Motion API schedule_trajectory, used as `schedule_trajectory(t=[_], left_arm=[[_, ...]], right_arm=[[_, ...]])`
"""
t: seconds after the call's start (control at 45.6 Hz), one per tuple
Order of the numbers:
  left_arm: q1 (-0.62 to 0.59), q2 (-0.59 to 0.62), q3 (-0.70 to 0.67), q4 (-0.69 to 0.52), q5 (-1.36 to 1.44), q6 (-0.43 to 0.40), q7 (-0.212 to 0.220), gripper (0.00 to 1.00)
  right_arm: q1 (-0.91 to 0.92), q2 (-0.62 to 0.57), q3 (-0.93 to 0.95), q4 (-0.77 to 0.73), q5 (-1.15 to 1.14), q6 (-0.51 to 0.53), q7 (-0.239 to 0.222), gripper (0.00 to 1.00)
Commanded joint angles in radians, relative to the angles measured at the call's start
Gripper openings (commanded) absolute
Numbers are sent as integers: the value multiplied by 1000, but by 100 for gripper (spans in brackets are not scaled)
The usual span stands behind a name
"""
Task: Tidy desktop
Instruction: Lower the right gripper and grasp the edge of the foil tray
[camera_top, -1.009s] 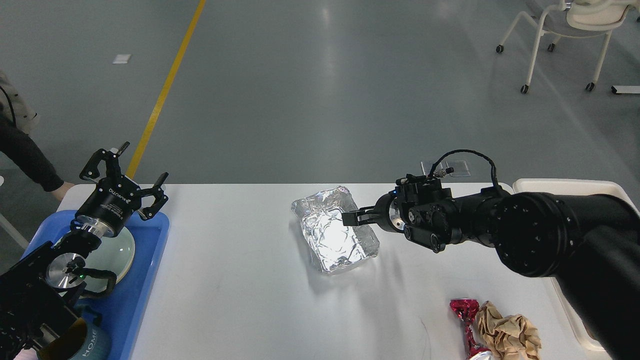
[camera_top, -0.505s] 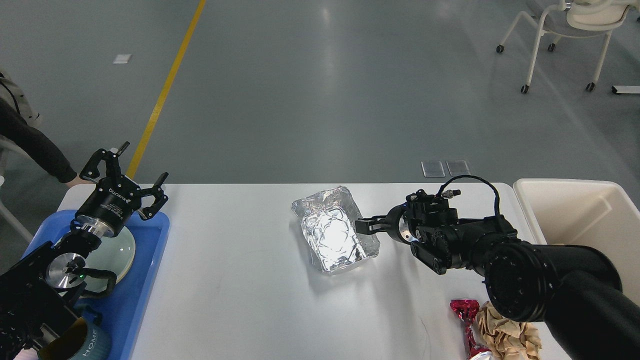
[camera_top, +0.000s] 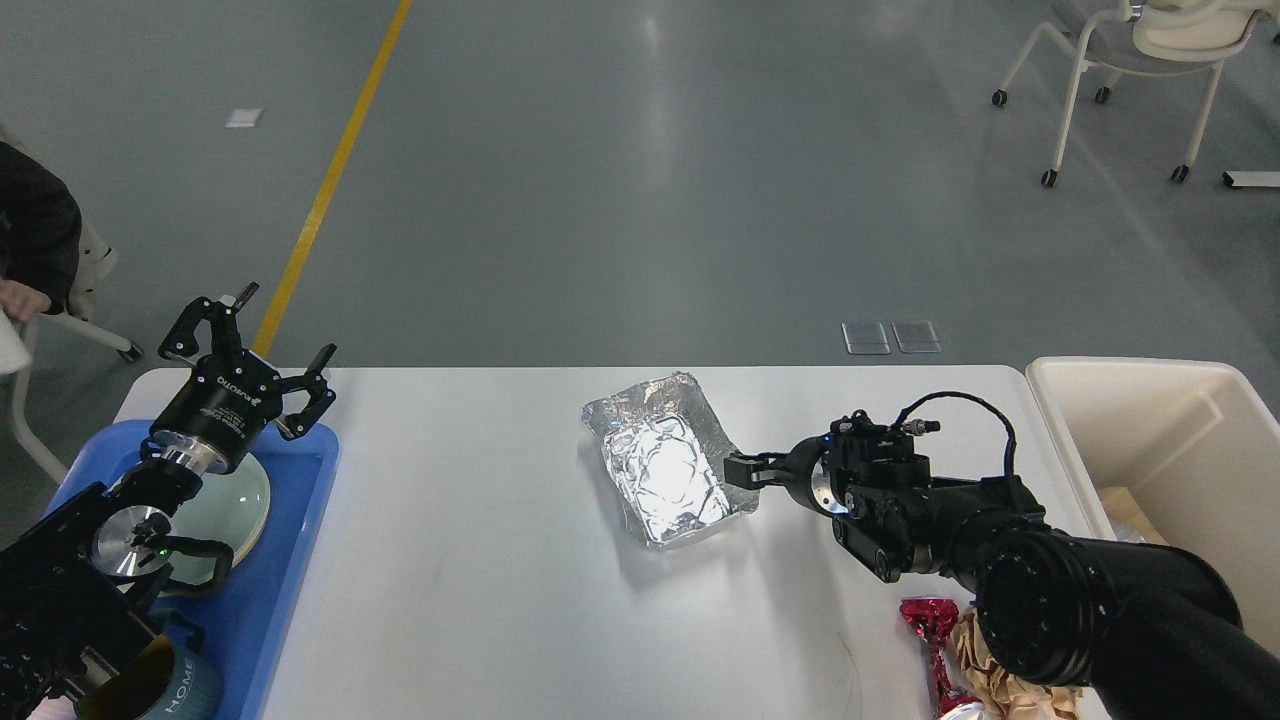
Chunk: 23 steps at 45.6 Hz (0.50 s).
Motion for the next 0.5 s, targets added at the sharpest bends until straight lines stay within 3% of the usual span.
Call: schedule_trajectory(t=[0.0,0.066,0.263,0.285,0.351,0.483], left_arm=[[0,0,0,0,0,0,0,100],[0,0,0,0,0,0,0,100],[0,0,0,0,0,0,0,100],[0,0,0,0,0,0,0,100],[0,0,0,0,0,0,0,100],[0,0,0,0,0,0,0,100]], right_arm=[[-9,1,16,2,0,-11,0,87],[-12,1,18,4,0,-20,2,66],[-15,1,18,8,-2,-39,12,40],[-15,1,18,10,-2,-37,12,33],[-15,1,18,10,-2,-36,20,0],[-15,1,15,12,-2,-26,26,0]])
